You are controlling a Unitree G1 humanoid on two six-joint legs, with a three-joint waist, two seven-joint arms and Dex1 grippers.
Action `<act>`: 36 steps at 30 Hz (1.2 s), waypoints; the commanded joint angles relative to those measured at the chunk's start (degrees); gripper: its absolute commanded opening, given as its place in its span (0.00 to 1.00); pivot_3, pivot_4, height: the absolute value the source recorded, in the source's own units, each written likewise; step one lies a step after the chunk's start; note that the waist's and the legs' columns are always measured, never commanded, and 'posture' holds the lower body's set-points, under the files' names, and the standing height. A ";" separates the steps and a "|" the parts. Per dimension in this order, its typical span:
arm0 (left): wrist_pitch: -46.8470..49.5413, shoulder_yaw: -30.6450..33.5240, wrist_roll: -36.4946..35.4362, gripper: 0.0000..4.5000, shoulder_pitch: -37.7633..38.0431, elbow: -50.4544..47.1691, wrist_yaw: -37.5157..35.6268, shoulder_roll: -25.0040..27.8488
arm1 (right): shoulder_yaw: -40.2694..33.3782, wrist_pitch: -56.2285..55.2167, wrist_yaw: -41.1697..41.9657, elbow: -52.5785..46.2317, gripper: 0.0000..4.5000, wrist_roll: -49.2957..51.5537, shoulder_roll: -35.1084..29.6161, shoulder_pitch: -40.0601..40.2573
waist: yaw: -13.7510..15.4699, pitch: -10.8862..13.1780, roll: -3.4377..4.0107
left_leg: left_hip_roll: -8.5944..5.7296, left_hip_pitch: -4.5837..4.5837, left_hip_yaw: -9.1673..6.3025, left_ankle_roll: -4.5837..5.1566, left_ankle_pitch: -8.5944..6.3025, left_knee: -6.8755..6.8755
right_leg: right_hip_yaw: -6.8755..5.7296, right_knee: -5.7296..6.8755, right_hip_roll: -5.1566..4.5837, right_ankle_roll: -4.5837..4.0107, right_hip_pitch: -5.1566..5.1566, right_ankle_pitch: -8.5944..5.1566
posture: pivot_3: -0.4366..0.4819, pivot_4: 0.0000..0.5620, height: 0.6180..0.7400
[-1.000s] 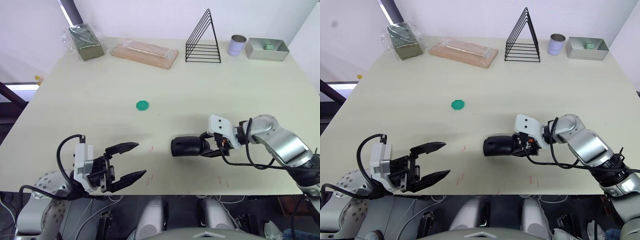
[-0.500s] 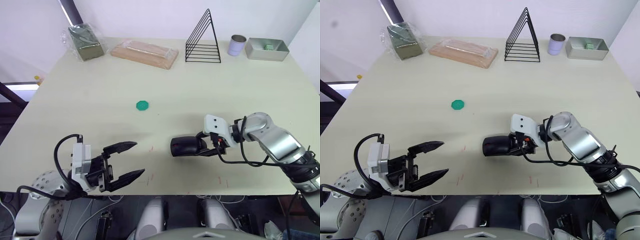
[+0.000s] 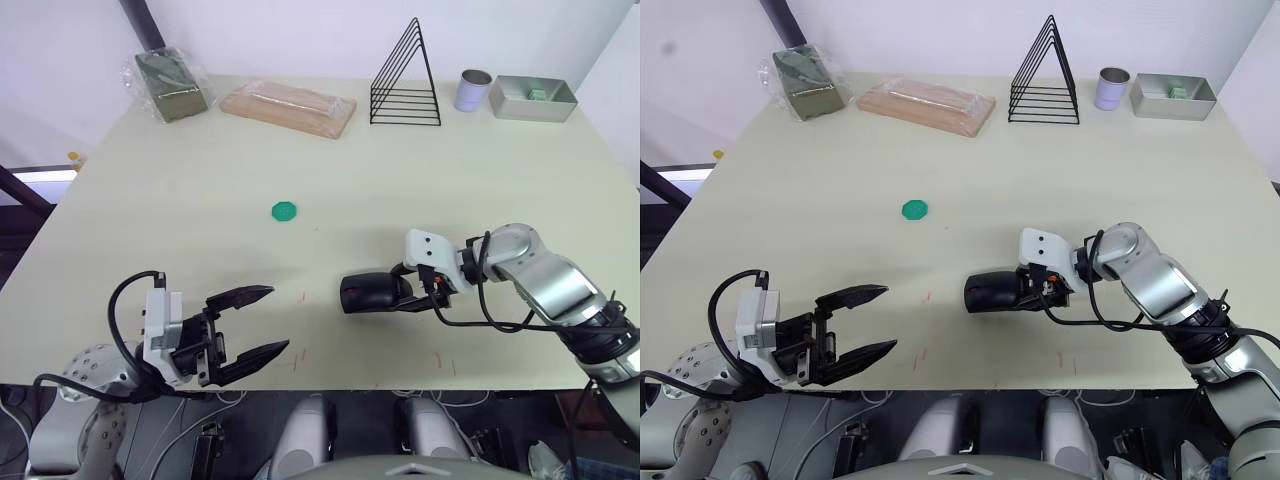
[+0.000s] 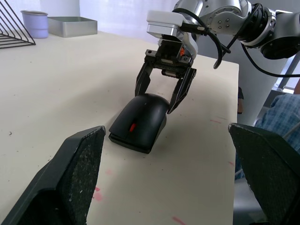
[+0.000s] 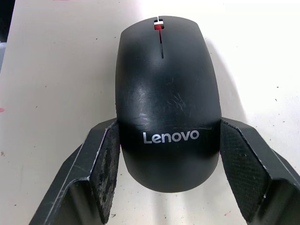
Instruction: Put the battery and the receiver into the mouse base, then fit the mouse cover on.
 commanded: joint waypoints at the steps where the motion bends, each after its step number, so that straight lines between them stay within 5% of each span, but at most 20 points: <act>1: -1.12 1.12 -0.38 1.00 0.20 -1.23 -0.19 0.00 | -0.06 -0.04 1.07 -1.50 0.70 0.37 -0.18 -0.52 | 0.00 0.00 0.00 | 0.00 0.00 0.00 0.00 0.00 0.00 | 0.00 0.00 0.00 0.00 0.00 0.00 | 0.48 0.27 1.00; 36: -1.40 0.46 -0.09 1.00 0.12 -0.99 -0.07 -0.18 | 1.84 -3.84 5.39 2.89 0.70 -3.26 0.86 -5.64 | 0.01 0.00 0.00 | -0.04 0.01 0.01 -0.03 0.03 -0.02 | -0.25 0.01 0.01 0.01 -0.01 0.00 | 0.48 0.27 1.00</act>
